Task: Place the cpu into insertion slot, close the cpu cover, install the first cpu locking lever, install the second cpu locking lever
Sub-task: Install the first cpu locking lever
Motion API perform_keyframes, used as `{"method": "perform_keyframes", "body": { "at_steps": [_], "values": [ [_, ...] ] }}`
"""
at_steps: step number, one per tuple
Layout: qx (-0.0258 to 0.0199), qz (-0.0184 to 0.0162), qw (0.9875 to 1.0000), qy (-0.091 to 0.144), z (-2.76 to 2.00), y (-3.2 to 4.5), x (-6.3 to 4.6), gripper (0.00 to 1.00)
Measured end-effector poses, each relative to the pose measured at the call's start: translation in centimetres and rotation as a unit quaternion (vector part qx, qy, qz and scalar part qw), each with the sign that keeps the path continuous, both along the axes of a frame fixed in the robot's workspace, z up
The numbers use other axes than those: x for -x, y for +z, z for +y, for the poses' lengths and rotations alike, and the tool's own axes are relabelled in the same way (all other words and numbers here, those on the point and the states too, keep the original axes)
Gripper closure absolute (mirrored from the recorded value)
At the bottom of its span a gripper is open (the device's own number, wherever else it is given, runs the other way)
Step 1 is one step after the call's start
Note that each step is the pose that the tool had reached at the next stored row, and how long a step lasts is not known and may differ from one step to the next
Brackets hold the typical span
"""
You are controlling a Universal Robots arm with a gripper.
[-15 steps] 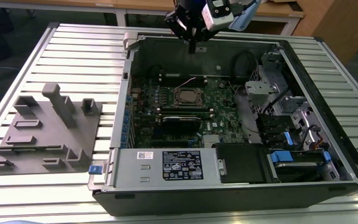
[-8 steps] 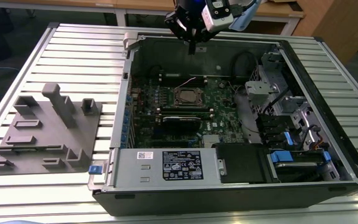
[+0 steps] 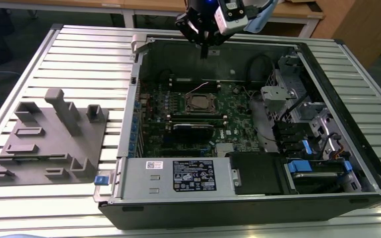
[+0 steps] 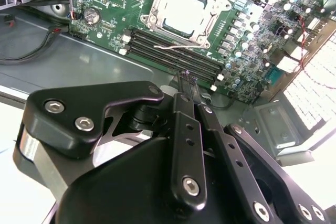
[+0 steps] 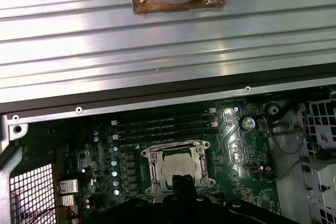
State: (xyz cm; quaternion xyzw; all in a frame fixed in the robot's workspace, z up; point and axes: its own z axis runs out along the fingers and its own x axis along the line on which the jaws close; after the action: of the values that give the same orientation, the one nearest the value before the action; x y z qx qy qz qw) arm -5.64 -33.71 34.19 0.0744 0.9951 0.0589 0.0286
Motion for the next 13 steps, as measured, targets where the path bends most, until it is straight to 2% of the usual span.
{"method": "perform_keyframes", "body": {
  "at_steps": [10,13],
  "values": [
    [0.0064,0.0000,1.0000,0.000,0.00,-1.54,0.0,0.90],
    [0.0061,0.0000,1.0000,0.000,0.01,-1.74,0.0,0.90]
  ]
}}
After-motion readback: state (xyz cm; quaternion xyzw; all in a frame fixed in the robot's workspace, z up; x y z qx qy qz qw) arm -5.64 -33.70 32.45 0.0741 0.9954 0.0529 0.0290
